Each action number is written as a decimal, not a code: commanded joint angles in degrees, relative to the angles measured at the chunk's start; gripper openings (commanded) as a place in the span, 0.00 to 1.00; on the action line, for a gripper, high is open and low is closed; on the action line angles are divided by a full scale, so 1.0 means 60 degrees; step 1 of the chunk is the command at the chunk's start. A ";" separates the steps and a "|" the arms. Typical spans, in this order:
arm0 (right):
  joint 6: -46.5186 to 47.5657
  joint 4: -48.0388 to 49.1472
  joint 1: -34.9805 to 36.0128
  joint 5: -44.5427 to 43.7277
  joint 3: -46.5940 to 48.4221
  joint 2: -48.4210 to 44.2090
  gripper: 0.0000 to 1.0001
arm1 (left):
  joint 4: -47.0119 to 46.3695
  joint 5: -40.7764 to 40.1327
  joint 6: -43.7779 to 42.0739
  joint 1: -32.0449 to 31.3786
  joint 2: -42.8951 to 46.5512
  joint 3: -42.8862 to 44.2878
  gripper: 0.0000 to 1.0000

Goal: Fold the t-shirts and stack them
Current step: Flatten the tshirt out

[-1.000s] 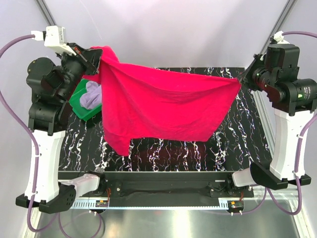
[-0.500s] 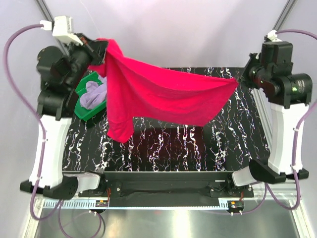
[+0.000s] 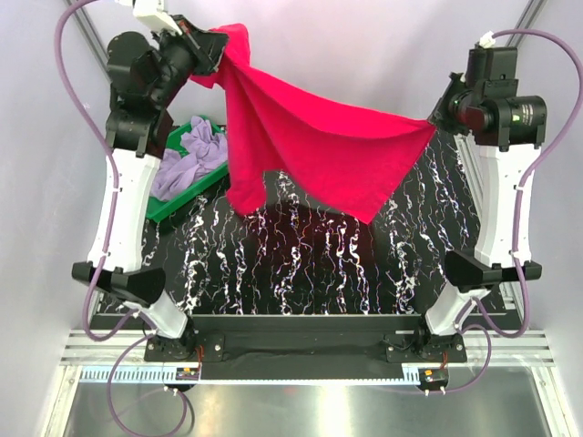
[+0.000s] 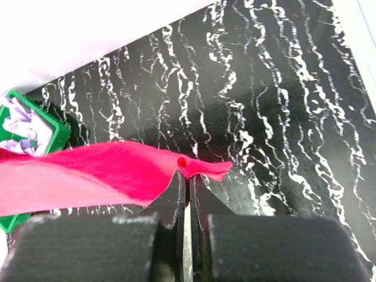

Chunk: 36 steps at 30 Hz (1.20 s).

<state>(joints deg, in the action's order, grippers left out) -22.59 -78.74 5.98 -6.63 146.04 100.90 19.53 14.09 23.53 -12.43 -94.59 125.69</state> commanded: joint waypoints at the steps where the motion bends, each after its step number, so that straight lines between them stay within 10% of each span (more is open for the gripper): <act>1: 0.0308 -0.0309 -0.0293 0.0051 -0.0125 -0.0674 0.00 | -0.1276 0.0625 0.0194 0.0079 0.0923 -0.0212 0.00; 7: 0.0074 0.0114 -0.0322 0.0533 -0.2683 -0.1858 0.01 | -0.2082 0.0084 0.0326 0.0050 0.4392 -0.5486 0.00; 13: -0.0951 0.1959 -0.0322 0.1250 -1.0116 -0.4451 0.09 | -0.1220 -0.0266 0.0793 -0.0228 0.7641 -1.1303 0.00; 19: -0.1640 0.2590 -0.0322 0.1720 -1.4267 -0.5654 0.18 | 0.0258 -0.1263 0.2359 -0.0463 1.0648 -1.5773 0.00; 26: -0.1598 0.2519 -0.0352 0.2116 -1.5244 -0.6065 0.74 | 0.2161 -0.2083 0.3914 -0.1181 1.1927 -1.6190 0.77; 36: -0.1683 0.3616 -0.0337 0.2455 -1.4994 -0.4294 0.56 | 0.3323 -0.2847 0.2980 -0.1181 1.0362 -1.3947 0.68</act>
<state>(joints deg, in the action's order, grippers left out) -31.81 -60.77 4.08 7.33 54.76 71.53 39.48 -0.97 44.14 -19.35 -28.53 39.07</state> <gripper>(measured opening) 0.569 0.702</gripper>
